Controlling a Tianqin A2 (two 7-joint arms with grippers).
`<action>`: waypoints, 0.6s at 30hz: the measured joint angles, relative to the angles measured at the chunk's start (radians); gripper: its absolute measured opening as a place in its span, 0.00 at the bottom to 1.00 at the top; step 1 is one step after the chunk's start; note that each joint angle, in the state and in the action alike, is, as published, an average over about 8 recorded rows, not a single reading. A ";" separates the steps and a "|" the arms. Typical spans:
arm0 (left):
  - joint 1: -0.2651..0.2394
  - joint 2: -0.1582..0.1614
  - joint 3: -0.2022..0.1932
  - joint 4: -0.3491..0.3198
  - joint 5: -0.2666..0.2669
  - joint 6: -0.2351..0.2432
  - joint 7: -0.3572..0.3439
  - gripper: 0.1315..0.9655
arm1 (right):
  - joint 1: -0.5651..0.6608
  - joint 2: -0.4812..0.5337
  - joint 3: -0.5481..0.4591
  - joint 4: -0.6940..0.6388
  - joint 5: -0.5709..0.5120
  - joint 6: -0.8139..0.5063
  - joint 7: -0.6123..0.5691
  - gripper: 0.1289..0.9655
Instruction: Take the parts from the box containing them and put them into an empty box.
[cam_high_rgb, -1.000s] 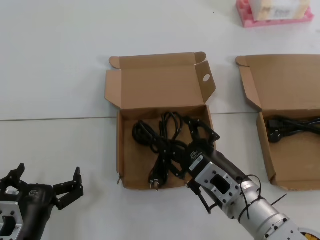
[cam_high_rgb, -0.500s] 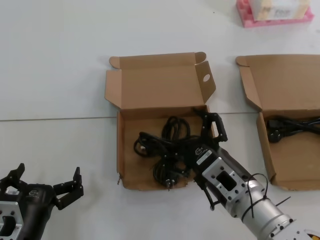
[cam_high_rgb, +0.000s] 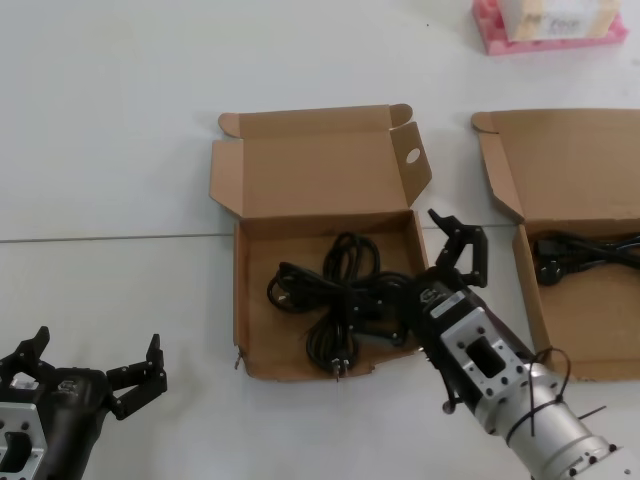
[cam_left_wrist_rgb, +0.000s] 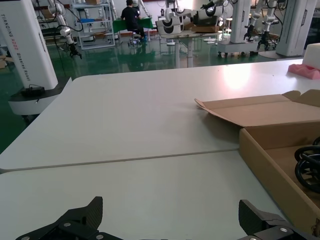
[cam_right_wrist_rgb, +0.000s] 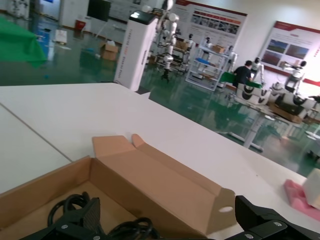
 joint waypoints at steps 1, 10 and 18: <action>0.000 0.000 0.000 0.000 0.000 0.000 0.000 1.00 | -0.010 -0.003 0.015 0.001 -0.003 -0.005 0.000 0.93; 0.000 0.000 0.000 0.000 0.000 0.000 0.000 1.00 | -0.097 -0.030 0.153 0.015 -0.032 -0.054 0.000 0.99; 0.000 0.000 0.000 0.000 0.000 0.000 0.000 1.00 | -0.176 -0.054 0.277 0.027 -0.057 -0.097 0.000 1.00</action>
